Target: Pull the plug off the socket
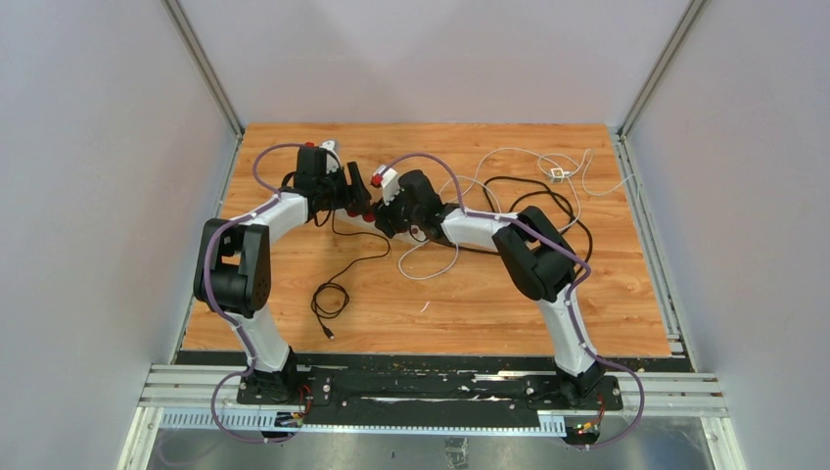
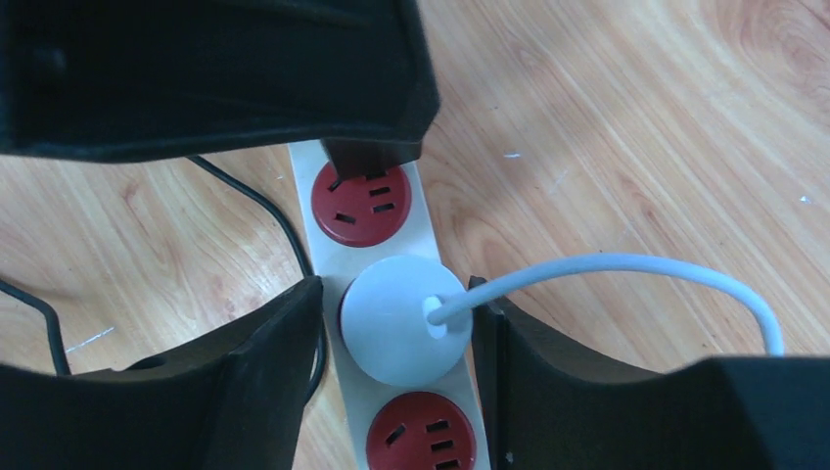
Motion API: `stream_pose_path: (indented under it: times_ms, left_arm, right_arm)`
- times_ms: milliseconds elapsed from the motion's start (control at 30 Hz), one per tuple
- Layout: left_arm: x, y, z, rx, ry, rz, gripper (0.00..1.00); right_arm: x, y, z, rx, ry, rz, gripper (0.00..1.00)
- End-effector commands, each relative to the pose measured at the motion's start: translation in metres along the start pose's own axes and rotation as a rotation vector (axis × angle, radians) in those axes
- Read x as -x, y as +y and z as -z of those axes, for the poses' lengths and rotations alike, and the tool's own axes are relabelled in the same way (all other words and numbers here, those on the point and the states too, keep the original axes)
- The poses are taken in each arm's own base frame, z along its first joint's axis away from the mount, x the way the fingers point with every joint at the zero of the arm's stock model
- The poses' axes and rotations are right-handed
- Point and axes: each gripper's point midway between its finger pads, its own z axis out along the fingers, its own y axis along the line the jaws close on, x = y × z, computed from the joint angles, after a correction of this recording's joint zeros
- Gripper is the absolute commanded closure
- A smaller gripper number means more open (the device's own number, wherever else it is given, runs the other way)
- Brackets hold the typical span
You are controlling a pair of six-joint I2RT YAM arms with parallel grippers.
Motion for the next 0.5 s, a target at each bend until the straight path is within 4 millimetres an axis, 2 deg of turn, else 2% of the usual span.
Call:
stream_pose_path:
  times_ms: [0, 67, 133, 200, 300, 400, 467]
  left_arm:
    - [-0.103, 0.071, 0.013, 0.276, 0.328, 0.061, 0.26]
    - [-0.104, 0.072, 0.013, 0.281, 0.332, 0.062, 0.27]
    - [-0.106, 0.073, 0.013, 0.283, 0.335, 0.062, 0.27]
    - [-0.106, 0.073, 0.013, 0.284, 0.336, 0.063, 0.27]
    - [-0.106, 0.073, 0.013, 0.283, 0.335, 0.063, 0.27]
    - [-0.105, 0.073, 0.012, 0.284, 0.334, 0.062, 0.27]
    - [-0.106, 0.073, 0.012, 0.284, 0.336, 0.062, 0.28]
  right_arm:
    - [0.008, 0.002, -0.010, -0.007, -0.038, 0.013, 0.46]
    - [0.009, 0.005, -0.009, 0.005, -0.045, 0.005, 0.61]
    - [0.012, 0.005, -0.007, -0.001, -0.061, -0.002, 0.82]
    - [0.017, 0.005, -0.006, -0.004, -0.075, -0.005, 0.92]
    - [0.023, 0.003, -0.004, -0.011, -0.092, -0.010, 1.00]
    - [0.031, 0.001, -0.001, -0.029, -0.126, -0.034, 1.00]
    - [0.036, 0.006, 0.002, 0.008, -0.160, -0.050, 1.00]
